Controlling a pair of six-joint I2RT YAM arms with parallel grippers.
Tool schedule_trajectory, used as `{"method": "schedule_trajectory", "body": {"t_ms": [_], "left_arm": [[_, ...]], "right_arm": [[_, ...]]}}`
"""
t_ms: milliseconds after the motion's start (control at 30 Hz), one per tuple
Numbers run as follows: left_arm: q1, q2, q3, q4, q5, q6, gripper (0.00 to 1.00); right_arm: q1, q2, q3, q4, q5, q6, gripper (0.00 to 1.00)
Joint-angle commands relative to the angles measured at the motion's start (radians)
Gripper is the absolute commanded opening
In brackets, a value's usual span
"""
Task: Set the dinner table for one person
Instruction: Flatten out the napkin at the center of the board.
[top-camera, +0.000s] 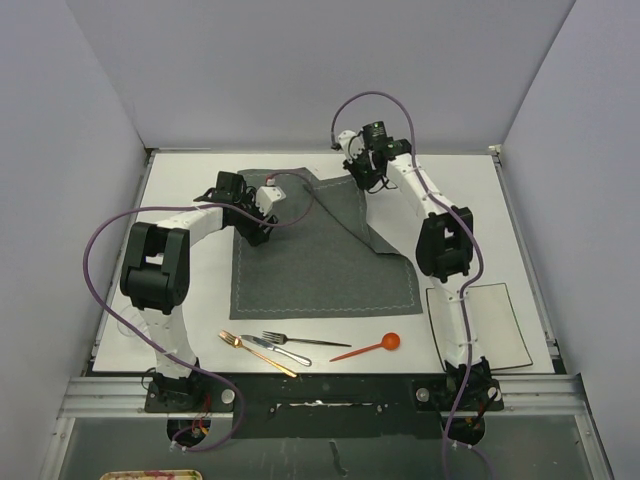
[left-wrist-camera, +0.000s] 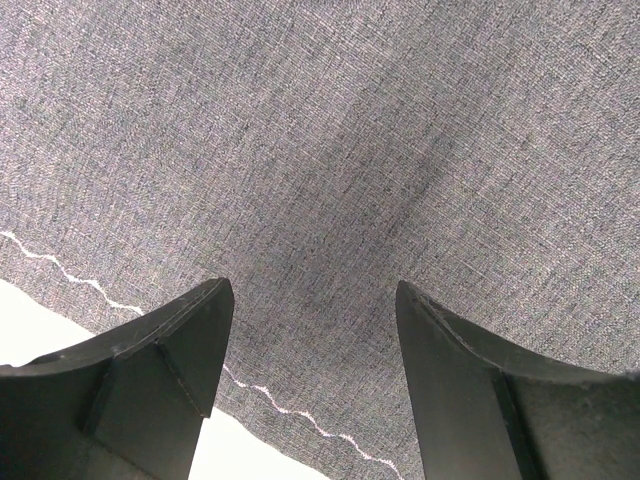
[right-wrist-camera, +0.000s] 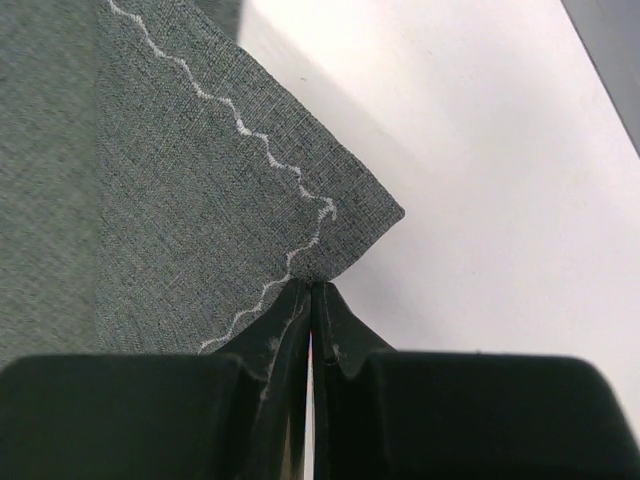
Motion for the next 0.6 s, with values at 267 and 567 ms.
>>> {"method": "schedule_trajectory", "body": {"t_ms": [267,567], "left_arm": [[0.006,-0.005,0.012,-0.042,0.035,0.027,0.64],[0.004,-0.008,0.016,-0.097,0.041,0.044,0.63]], "right_arm": [[-0.098,-0.007,0.066,0.089,0.102,-0.042,0.0],[-0.132,0.028,0.063,0.16,0.185,-0.049,0.0]]}}
